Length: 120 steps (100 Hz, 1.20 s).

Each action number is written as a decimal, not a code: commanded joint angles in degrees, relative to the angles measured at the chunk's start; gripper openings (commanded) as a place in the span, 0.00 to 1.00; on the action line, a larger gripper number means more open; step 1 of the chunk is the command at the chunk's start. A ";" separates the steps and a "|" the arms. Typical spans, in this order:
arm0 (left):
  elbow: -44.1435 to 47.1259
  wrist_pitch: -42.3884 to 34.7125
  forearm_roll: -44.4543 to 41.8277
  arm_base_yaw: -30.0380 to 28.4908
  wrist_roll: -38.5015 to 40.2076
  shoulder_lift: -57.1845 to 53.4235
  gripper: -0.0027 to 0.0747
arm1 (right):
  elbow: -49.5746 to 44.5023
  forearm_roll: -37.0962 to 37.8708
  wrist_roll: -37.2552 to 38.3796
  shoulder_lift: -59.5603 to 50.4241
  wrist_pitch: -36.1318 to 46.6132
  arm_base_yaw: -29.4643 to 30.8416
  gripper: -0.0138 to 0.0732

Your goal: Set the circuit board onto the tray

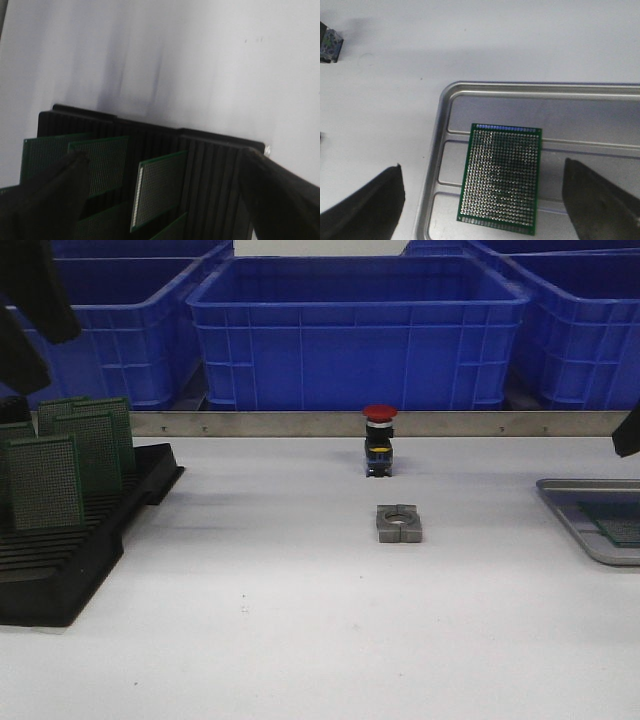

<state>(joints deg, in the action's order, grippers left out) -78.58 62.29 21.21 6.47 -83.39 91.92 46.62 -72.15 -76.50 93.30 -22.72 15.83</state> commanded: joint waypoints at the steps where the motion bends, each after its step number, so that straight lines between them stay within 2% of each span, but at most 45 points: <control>1: -1.69 -2.08 -0.67 -0.03 0.85 -0.55 0.76 | 1.71 -0.62 -0.46 -2.64 -1.57 0.38 0.91; 45: -1.69 -6.92 -0.67 -0.03 0.94 9.08 0.76 | 1.71 -0.62 -0.46 -2.64 -2.60 0.38 0.91; 75: -1.69 -5.52 -0.89 -0.03 0.94 11.26 0.75 | 1.71 -0.62 -0.46 -2.64 -2.60 0.38 0.91; 86: -1.69 -2.47 -1.02 -0.03 0.94 11.26 0.62 | 1.71 -0.62 -0.46 -2.64 -2.66 0.38 0.91; 102: -1.69 0.68 -2.09 -0.03 0.94 11.26 0.24 | 1.71 -0.66 -0.46 -2.64 -2.78 0.38 0.91; 113: -1.69 1.55 -2.74 -0.03 0.94 11.26 0.02 | 1.71 -0.69 -0.46 -2.64 -3.12 0.38 0.91; 120: -1.69 1.71 -3.12 -0.03 0.94 11.26 0.01 | 1.71 -0.72 -0.46 -2.64 -3.55 0.38 0.91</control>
<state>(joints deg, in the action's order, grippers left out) -78.58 63.14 17.16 6.47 -82.94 105.84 46.62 -71.94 -76.50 93.30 -24.41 15.83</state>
